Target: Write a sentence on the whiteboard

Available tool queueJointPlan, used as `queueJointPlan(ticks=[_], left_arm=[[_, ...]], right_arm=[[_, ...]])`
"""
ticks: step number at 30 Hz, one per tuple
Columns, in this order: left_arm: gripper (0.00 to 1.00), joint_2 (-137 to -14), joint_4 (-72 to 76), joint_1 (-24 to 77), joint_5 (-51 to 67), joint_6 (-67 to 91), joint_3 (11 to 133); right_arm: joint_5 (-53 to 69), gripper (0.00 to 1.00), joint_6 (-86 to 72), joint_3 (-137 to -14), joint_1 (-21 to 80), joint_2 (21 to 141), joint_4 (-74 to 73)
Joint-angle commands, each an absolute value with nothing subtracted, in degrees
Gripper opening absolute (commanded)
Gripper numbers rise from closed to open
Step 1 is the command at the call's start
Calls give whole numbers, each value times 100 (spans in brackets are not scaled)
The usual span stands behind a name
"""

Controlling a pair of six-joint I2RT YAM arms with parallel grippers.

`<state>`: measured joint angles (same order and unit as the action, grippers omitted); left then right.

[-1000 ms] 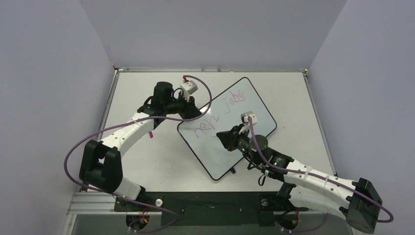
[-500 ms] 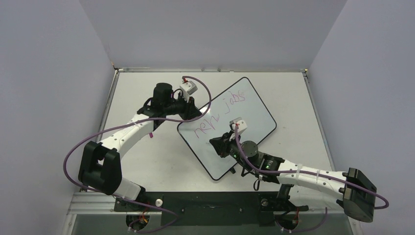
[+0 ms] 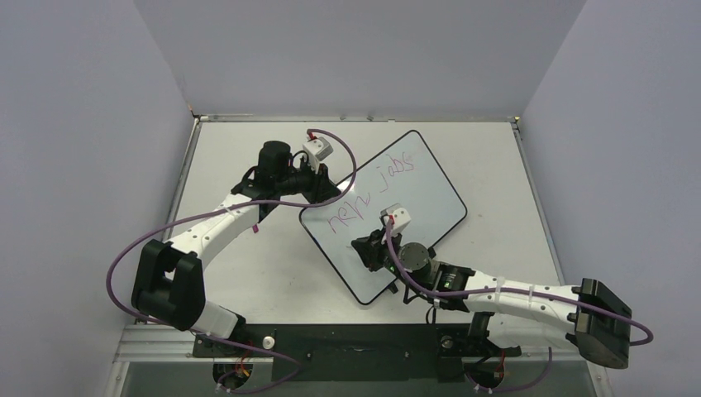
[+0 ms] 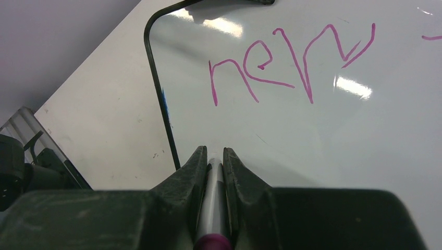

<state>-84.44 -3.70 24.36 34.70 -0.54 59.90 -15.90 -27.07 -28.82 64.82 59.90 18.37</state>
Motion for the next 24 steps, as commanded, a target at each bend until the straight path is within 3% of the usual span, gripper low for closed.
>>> queueJointPlan(ticks=[1,24], left_arm=[[0,-8245,-88,2452,3197,-410,5950],[0,-8336,-88,2454,3154,-474,5927]], right_arm=[[-1679,0,-2620,-3099,6574,6150,1972],[-2336,0,-2861,-3080,6653,6639,1831]])
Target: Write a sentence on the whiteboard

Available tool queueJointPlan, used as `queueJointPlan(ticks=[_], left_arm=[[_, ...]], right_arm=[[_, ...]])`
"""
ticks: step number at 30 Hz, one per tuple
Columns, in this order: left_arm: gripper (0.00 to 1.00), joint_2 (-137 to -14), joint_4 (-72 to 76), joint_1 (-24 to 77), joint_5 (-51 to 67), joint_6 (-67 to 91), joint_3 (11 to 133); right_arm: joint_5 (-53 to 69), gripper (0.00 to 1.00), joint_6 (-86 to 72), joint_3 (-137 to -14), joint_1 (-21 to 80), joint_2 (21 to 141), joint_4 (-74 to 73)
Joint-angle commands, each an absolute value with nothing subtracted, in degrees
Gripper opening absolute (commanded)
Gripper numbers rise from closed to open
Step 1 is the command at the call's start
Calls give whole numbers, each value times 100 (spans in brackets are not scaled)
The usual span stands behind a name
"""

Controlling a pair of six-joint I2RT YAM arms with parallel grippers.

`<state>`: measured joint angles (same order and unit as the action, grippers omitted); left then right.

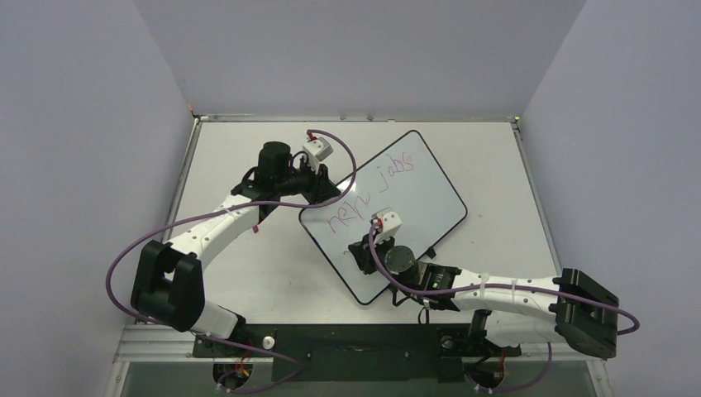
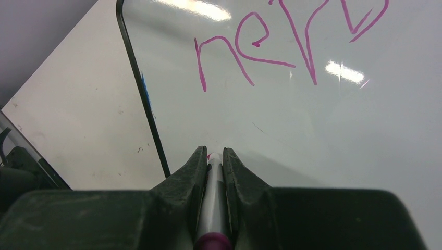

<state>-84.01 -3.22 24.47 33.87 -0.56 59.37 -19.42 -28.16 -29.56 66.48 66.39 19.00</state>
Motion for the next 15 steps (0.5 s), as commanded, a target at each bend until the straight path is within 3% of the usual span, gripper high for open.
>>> queueJointPlan(ticks=[1,15], left_arm=[[0,-8335,-88,2453,3155,-470,5925],[0,-8341,-88,2452,3142,-467,5918]], right_arm=[[-2359,0,-2871,-3055,6653,6624,1812],[-2158,0,-2933,-2868,6750,6468,1557]])
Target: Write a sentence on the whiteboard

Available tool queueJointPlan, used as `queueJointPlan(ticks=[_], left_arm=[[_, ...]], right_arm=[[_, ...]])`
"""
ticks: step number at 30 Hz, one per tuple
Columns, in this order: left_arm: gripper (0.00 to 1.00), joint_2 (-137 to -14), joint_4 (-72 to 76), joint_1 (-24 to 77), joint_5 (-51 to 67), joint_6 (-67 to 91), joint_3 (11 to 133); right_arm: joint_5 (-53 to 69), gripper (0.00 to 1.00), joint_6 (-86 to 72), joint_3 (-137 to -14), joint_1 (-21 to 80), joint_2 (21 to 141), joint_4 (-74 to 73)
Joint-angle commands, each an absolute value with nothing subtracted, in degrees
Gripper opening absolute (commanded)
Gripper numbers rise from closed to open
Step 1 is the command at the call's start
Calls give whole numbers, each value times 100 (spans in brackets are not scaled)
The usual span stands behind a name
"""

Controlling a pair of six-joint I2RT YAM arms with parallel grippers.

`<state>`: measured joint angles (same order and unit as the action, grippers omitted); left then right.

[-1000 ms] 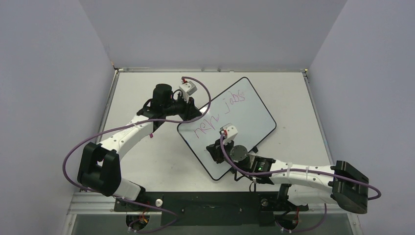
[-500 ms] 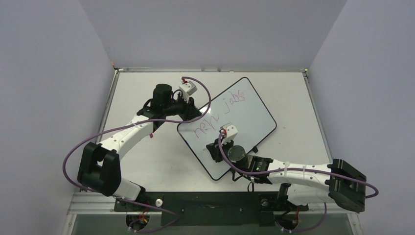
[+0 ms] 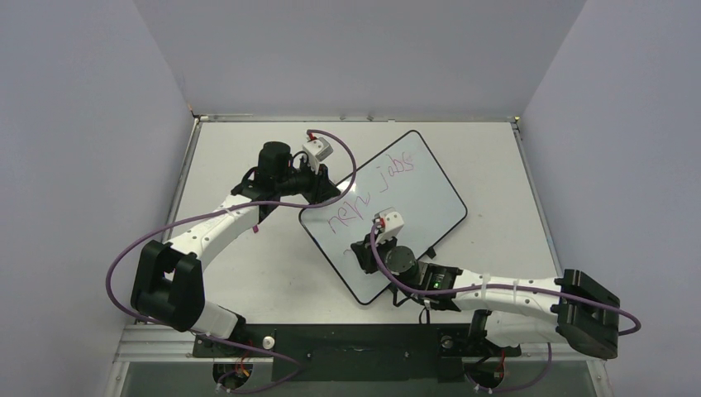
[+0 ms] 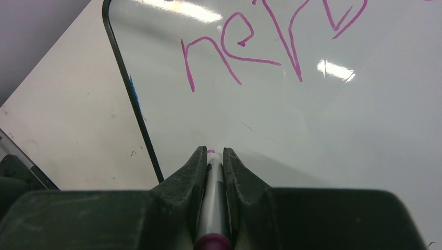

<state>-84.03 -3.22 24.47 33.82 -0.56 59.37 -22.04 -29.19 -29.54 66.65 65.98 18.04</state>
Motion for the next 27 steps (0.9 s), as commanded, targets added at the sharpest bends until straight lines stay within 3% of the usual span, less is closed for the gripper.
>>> queueJointPlan(ticks=[1,19,27], left_arm=[[0,-8334,-94,2452,3140,-470,5920],[0,-8305,-123,2453,3129,-475,5941],[0,-8314,-123,2461,3125,-472,5942]], right_arm=[[-2151,0,-2941,-2851,6759,6451,1539],[-2202,0,-2828,-2833,6827,6191,903],[-2345,0,-2488,-3450,6818,6389,703]])
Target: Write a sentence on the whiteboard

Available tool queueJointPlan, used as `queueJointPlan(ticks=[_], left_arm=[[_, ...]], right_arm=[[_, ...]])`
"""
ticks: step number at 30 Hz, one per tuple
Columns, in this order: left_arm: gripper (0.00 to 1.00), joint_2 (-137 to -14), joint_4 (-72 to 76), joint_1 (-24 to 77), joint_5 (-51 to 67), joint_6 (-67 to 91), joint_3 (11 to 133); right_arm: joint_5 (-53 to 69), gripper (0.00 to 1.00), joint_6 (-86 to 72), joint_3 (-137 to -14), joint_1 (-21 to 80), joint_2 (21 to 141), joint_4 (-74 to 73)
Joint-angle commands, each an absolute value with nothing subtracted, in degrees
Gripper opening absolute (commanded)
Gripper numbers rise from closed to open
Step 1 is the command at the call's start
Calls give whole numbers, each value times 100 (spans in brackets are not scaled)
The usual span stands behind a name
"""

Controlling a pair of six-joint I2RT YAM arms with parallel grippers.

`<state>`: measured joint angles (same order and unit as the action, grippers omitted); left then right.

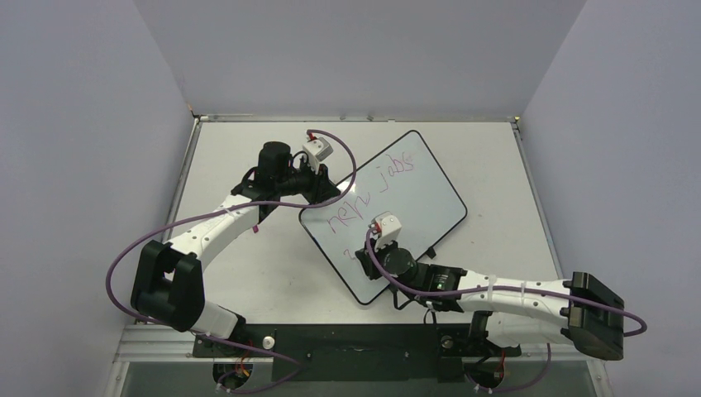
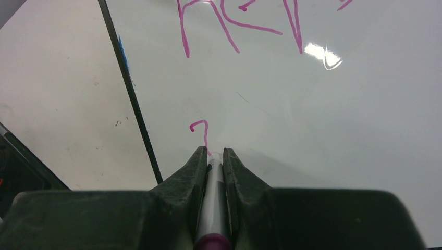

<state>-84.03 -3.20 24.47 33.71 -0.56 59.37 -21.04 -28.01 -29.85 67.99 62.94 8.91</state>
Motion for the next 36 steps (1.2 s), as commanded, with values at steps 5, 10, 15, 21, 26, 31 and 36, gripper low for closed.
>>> queueJointPlan(ticks=[5,10,15,21,26,31,36], left_arm=[[0,-8314,-115,2461,3119,-471,5943],[0,-8318,-114,2461,3128,-472,5945],[0,-8323,-114,2461,3134,-467,5953],[0,-8288,-122,2461,3142,-467,5937],[0,-8275,-123,2465,3155,-464,5938],[0,-8282,-138,2465,3146,-465,5946],[0,-8303,-184,2461,3164,-472,5989]], right_arm=[[-2317,0,-2272,-3918,6827,6436,441],[-2176,0,-2183,-4240,6855,6410,404],[-2076,0,-2156,-4374,6849,6603,529],[-2006,0,-2264,-4310,6849,6905,815],[-1938,0,-2359,-4289,6845,7132,1008],[-2004,0,-2413,-4299,6843,7268,1014],[-2137,0,-2454,-4174,6847,7226,953]])
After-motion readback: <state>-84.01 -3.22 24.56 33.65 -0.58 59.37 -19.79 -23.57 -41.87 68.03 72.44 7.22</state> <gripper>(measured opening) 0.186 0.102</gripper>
